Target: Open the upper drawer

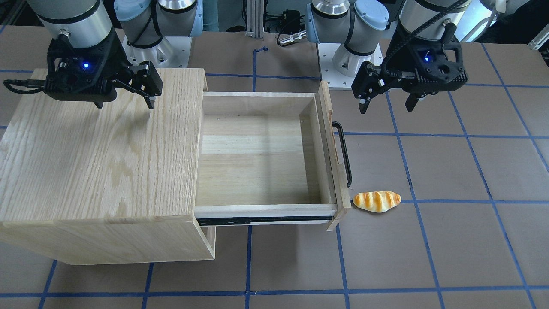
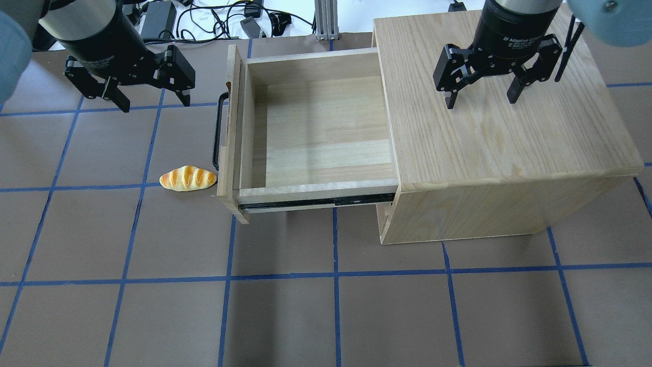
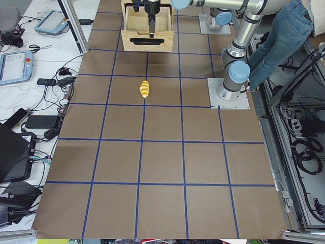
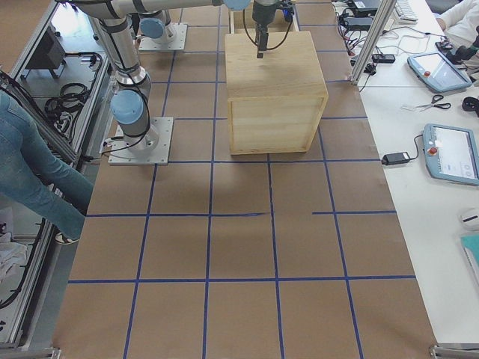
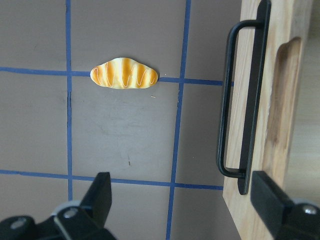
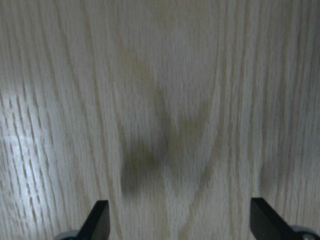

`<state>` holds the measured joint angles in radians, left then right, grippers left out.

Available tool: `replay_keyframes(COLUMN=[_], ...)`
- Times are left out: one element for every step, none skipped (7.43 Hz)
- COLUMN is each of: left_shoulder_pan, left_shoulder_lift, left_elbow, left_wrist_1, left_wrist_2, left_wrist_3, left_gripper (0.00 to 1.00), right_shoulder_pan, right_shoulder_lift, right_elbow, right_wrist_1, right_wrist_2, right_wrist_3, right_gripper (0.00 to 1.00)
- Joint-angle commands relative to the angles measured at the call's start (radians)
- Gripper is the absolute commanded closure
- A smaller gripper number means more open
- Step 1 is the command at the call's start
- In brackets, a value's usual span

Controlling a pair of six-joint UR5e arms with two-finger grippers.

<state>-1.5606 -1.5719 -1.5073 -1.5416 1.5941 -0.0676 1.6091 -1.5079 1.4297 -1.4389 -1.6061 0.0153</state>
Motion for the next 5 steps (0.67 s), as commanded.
replay_keyframes(left_shoulder_pan=[-0.001,-0.002,-0.002,-0.002,-0.004], left_shoulder_lift=[-0.019,-0.02,-0.019,-0.019,-0.019], left_elbow=[-0.001,-0.007,-0.008,-0.008,-0.008], left_wrist_1=[0.043,0.041,0.038,0.037,0.035], left_wrist_2=[-0.04,-0.04,-0.039,-0.039,-0.039], left_wrist_3=[-0.006,-0.008,-0.006,-0.006,-0.006], left_gripper=[0.0,0.0,0.0,0.0,0.0], right_shoulder_pan=[0.0,0.0,0.0,0.0,0.0], right_shoulder_lift=[0.0,0.0,0.0,0.0,0.0], right_elbow=[0.0,0.002,0.0,0.0,0.0], right_wrist_1=[0.0,0.0,0.0,0.0,0.0], right_wrist_2=[0.0,0.0,0.0,0.0,0.0], right_wrist_3=[0.0,-0.001,0.0,0.0,0.0], right_gripper=[0.0,0.0,0.0,0.0,0.0])
